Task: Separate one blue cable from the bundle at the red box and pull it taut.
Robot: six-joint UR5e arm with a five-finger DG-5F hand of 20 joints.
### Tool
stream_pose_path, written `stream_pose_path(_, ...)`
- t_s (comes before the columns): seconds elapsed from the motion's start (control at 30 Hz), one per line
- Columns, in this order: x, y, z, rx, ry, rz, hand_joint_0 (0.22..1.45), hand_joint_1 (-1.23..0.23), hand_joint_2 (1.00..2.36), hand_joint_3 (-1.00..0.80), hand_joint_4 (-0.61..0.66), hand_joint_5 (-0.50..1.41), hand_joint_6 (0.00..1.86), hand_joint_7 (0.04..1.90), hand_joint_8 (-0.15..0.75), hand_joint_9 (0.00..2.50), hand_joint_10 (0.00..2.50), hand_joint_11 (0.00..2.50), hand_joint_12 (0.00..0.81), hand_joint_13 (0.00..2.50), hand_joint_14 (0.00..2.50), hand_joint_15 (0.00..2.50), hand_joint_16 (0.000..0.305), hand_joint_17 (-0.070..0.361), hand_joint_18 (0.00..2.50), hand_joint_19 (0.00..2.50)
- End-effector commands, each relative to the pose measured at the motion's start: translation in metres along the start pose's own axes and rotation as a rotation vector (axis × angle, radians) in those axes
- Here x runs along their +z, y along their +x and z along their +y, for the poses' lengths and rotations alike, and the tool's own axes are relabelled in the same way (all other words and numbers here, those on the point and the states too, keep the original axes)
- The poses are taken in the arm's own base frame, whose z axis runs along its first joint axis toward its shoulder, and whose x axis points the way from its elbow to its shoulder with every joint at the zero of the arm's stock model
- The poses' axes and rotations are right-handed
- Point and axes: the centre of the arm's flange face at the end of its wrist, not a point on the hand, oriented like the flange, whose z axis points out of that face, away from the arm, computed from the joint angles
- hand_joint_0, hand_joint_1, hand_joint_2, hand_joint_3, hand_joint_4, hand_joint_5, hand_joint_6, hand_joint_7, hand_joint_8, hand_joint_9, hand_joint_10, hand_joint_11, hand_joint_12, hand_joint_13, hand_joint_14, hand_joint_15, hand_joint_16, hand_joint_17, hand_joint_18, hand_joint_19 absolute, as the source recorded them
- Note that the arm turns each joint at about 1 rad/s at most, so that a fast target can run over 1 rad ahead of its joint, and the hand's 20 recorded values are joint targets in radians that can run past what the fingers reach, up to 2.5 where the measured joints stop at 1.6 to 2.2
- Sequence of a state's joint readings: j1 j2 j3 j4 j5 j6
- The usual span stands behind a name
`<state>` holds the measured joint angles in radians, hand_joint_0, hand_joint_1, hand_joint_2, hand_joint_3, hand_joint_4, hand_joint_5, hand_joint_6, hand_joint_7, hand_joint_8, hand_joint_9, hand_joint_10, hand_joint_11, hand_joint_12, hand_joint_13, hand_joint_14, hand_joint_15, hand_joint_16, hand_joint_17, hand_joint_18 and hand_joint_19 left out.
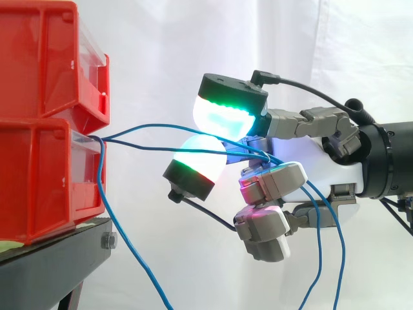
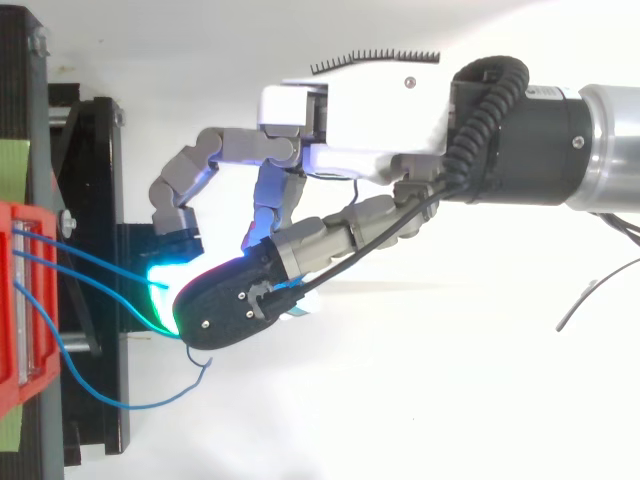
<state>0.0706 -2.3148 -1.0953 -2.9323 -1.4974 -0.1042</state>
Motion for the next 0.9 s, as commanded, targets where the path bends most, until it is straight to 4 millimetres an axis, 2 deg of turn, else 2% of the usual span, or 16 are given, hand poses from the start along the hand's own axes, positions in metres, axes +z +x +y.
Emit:
stream_pose_path(0.0,-0.0001,0.0000,-0.0001,0.000,0.001,0.000,0.62,-0.76,1.01,-0.18,-0.02,-0.15,0.92,0.97,0.305,1.37,0.01,1.37,0.387,1.20,0.02,1.03,0.050,0.113,1.00,0.94)
stream_pose_path(0.2,-0.0003,-0.0004,-0.0009,0.000,0.003,-0.005,0.65,-0.79,1.02,-0.19,-0.15,-0.16,0.94,1.01,0.270,1.36,0.01,1.38,0.355,1.18,0.03,1.04,0.044,0.100,0.98,0.97)
stream_pose_path(0.47,-0.0015,-0.0002,-0.0026,0.035,0.016,-0.022,0.67,-0.77,1.02,-0.21,-0.17,-0.17,0.95,1.00,0.260,1.37,0.01,1.39,0.350,1.19,0.03,1.04,0.043,0.098,0.99,0.96)
stream_pose_path(0.63,-0.0051,0.0011,-0.0061,0.108,0.054,-0.039,0.65,-0.76,1.02,-0.19,-0.28,-0.16,0.95,0.98,0.238,1.43,0.01,1.38,0.349,1.21,0.03,1.03,0.045,0.100,1.00,0.96)
stream_pose_path(0.7,-0.0051,0.0021,-0.0062,0.121,0.056,-0.040,0.64,-0.76,1.01,-0.22,-0.26,-0.16,0.95,0.96,0.249,1.46,0.01,1.37,0.365,1.23,0.03,1.03,0.048,0.108,1.02,0.95)
stream_pose_path(0.8,-0.0053,0.0010,-0.0063,0.130,0.056,-0.041,0.61,-0.71,1.01,-0.30,-0.12,-0.16,0.94,0.95,0.258,1.45,0.01,1.39,0.360,1.22,0.03,1.05,0.047,0.106,1.00,0.96)
stream_pose_path(0.87,-0.0051,0.0021,-0.0062,0.130,0.056,-0.040,0.60,-0.69,1.01,-0.33,-0.09,-0.16,0.94,0.94,0.256,1.44,0.01,1.41,0.354,1.21,0.03,1.04,0.045,0.102,0.98,0.98)
